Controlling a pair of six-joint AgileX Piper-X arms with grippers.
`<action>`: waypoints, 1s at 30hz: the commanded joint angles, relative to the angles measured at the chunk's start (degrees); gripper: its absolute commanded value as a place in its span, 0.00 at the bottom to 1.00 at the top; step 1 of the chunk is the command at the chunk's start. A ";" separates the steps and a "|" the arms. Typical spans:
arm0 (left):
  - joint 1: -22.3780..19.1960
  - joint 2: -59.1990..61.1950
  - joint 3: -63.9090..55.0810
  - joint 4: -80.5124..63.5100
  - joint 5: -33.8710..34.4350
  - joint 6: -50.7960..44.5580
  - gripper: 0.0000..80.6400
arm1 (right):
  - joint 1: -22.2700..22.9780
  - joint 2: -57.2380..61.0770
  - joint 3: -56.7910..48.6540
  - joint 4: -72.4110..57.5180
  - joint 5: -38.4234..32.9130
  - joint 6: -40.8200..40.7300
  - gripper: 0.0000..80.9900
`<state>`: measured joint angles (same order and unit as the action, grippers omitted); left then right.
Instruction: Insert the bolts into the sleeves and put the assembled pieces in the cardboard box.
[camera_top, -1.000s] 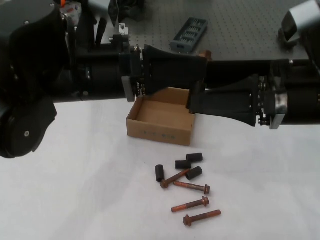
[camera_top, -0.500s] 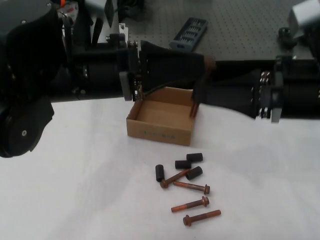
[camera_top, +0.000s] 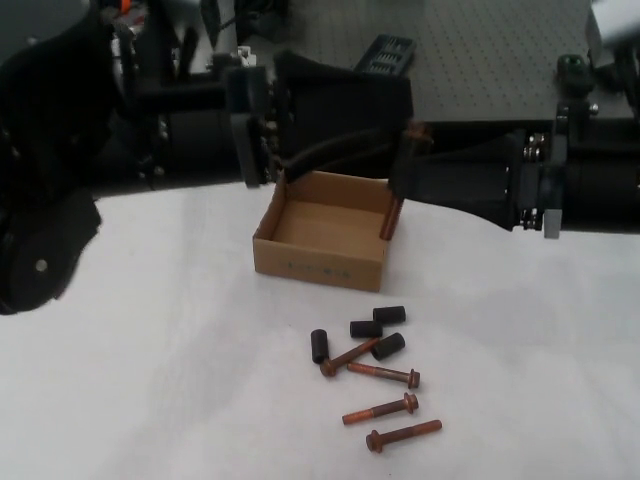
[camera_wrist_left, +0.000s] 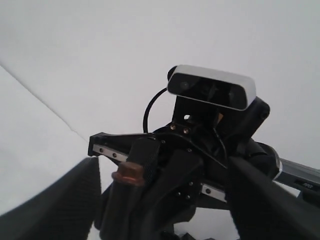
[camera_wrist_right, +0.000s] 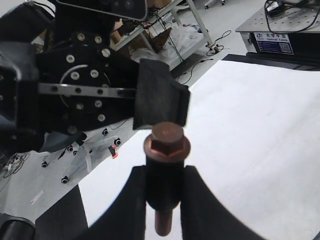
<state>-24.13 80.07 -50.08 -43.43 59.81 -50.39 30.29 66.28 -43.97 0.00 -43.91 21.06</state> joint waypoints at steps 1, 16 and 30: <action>1.76 -1.99 -0.14 0.65 3.53 -0.64 0.59 | -0.25 -0.07 -0.79 0.00 1.28 -1.50 0.02; 19.42 -20.25 -0.04 19.41 11.30 -0.44 0.15 | -0.60 20.41 -15.71 3.73 7.07 -1.86 0.02; 21.68 -37.86 -0.04 73.76 -14.48 30.38 0.01 | -2.62 48.51 -45.23 21.42 18.00 -5.73 0.02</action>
<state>-2.65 43.94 -50.08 21.56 51.67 -25.73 28.10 113.80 -87.16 19.88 -26.67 15.85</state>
